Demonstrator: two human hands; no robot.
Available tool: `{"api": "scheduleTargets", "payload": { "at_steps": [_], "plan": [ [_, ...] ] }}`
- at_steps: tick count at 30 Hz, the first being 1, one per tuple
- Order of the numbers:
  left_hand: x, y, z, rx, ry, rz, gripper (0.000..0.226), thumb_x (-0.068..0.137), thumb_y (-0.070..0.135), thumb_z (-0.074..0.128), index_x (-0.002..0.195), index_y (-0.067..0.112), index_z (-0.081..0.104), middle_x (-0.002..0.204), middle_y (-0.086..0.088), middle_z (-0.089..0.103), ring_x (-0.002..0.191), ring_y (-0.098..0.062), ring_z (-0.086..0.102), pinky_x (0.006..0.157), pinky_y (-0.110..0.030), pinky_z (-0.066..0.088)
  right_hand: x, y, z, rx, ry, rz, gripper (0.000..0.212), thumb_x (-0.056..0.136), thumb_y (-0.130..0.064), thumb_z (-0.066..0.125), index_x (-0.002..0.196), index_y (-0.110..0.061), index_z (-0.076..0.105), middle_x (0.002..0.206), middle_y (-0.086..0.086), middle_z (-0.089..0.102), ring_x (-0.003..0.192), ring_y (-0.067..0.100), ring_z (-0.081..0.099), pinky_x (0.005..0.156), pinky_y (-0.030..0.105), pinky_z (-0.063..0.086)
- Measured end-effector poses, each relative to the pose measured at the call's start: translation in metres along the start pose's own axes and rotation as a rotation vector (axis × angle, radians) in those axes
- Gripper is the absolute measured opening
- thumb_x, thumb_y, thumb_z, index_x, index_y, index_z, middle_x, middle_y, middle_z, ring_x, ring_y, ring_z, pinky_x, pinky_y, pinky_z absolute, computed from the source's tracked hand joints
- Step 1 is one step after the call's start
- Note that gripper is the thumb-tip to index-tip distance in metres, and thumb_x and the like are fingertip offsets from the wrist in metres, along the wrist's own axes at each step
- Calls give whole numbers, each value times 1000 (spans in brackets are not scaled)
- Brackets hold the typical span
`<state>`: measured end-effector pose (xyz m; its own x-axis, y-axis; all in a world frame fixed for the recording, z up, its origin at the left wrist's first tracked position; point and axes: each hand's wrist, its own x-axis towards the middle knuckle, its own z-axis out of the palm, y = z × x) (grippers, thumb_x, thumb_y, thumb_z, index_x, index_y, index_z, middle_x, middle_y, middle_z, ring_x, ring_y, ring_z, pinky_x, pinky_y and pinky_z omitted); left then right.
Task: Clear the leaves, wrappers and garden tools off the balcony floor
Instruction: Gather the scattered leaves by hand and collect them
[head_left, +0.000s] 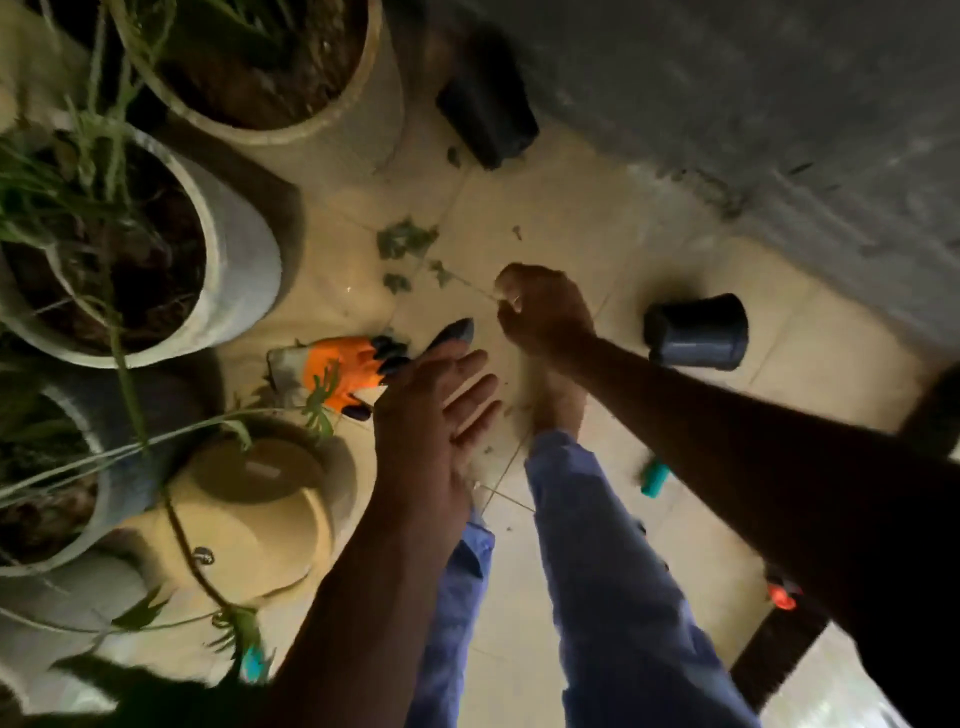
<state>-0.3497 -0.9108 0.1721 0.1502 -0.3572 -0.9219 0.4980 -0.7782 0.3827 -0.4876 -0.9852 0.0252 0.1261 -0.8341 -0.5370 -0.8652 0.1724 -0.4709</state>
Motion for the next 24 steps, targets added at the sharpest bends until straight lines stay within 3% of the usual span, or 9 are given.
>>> {"api": "scheduleTargets", "payload": {
  "at_steps": [7,12,18,24],
  "plan": [
    [66,0,42,-64,-10,-90,26,108,26,45,122,21,66,117,1,76,109,-16,73,93,-34,58,109,68,21,-245,-24,-31,40,90,-11,60,130,-14,60,126,17,59,115,37,59,91,40,54],
    [85,2,49,-65,-40,-105,27,109,27,44,120,21,67,113,2,78,106,-13,74,96,-38,58,144,90,33,-307,-20,-112,37,92,-17,68,126,-10,57,124,18,54,109,35,59,87,39,53],
    [91,11,53,-29,-50,18,25,108,25,44,116,23,68,107,5,79,100,-9,75,84,-29,60,167,87,47,-325,82,-121,26,96,-6,52,121,-5,61,120,18,60,105,34,63,89,37,50],
    [97,-1,66,-7,-11,-110,22,106,21,49,106,25,70,98,7,80,91,-6,76,77,-27,58,189,58,52,-330,50,-227,24,94,-1,53,114,-5,66,115,16,62,101,31,63,83,41,56]
  ]
}}
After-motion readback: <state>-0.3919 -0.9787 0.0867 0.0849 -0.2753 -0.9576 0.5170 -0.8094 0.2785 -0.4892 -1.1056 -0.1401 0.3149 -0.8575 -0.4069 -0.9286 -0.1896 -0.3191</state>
